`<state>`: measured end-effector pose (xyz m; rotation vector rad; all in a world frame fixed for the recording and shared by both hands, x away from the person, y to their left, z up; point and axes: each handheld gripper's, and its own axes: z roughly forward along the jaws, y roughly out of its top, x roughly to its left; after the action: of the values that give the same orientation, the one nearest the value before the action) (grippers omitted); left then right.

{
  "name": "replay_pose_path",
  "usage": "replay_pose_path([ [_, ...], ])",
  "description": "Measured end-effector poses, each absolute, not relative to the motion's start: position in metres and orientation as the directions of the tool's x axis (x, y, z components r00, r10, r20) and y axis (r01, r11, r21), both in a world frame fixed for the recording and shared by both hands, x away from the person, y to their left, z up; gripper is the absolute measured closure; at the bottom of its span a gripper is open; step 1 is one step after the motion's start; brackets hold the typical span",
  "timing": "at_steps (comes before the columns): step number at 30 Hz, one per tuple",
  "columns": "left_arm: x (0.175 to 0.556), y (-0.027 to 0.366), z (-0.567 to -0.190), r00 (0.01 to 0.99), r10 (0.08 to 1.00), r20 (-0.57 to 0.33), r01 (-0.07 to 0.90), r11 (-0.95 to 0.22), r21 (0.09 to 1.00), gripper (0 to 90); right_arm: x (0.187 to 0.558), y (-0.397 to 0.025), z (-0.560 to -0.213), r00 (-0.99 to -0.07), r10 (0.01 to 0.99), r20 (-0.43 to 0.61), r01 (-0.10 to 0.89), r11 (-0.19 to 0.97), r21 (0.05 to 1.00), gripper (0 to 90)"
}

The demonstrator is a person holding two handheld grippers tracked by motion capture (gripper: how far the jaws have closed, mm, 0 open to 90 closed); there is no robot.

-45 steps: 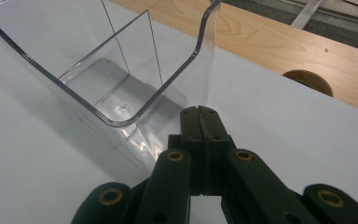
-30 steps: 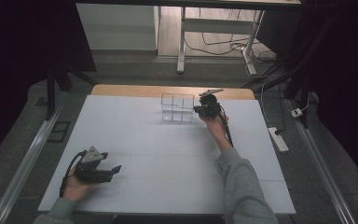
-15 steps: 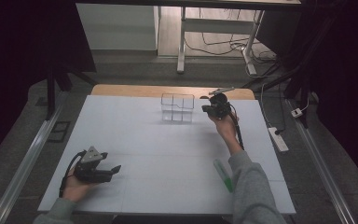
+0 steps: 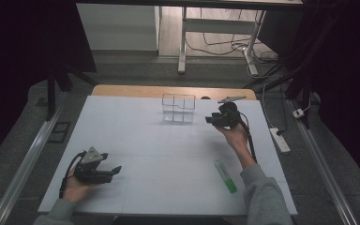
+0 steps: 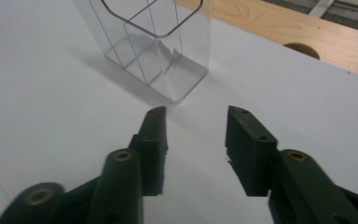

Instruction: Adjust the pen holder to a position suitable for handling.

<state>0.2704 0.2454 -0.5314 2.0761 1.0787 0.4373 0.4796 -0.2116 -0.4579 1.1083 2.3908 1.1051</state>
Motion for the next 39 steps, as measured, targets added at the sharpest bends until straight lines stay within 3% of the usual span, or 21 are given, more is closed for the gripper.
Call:
replay_pose_path([
  [13,0.272,0.245,-0.532,0.579,0.814,-0.039,0.56,-0.363,0.745,22.9,0.45,-0.237,-0.462,-0.672,0.737,0.069,0.53,0.414,0.74,40.4],
  [39,0.27,0.243,-0.531,0.592,0.805,-0.031,0.551,-0.376,0.745,22.8,0.389,-0.249,-0.465,-0.689,0.723,0.04,0.527,0.463,0.713,37.6],
])
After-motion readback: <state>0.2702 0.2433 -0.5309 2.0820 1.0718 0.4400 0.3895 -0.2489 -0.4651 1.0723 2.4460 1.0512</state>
